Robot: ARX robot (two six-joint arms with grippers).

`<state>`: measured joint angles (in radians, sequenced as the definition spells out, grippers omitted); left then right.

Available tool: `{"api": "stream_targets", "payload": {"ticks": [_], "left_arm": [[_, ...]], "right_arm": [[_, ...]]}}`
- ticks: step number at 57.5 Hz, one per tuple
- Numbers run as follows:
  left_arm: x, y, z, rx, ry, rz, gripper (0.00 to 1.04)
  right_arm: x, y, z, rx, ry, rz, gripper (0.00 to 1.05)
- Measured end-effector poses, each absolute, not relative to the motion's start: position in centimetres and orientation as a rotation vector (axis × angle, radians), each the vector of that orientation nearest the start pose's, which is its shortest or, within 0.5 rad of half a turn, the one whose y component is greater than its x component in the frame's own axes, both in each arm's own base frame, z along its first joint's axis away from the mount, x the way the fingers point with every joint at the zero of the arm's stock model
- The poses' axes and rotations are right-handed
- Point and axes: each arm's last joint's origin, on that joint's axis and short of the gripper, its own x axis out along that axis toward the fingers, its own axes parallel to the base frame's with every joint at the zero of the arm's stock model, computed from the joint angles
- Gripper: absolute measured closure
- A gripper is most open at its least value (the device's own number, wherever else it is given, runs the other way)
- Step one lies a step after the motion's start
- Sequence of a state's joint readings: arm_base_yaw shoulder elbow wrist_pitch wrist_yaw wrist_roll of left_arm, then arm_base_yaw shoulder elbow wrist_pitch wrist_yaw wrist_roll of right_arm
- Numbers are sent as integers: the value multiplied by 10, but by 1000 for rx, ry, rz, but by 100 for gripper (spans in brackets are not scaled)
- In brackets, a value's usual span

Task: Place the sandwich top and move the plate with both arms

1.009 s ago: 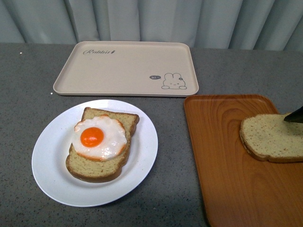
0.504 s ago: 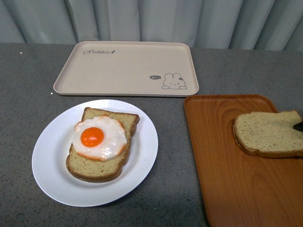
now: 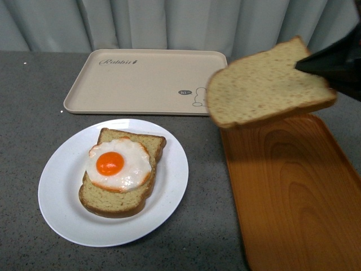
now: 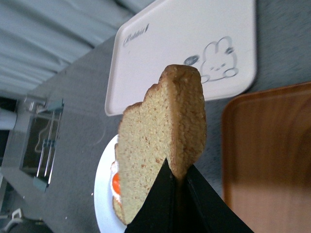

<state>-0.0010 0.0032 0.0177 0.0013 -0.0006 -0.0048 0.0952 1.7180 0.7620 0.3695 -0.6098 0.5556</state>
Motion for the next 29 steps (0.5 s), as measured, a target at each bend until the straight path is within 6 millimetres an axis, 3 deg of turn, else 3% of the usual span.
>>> {"api": "stream_targets", "payload": {"ticks": [17, 29], "left_arm": [[97, 0, 169, -5, -16, 0, 6], [97, 0, 169, -5, -16, 0, 6]], "right_arm": [[332, 158, 128, 636, 870, 709, 102], [343, 203, 101, 606, 959, 730, 102]]}}
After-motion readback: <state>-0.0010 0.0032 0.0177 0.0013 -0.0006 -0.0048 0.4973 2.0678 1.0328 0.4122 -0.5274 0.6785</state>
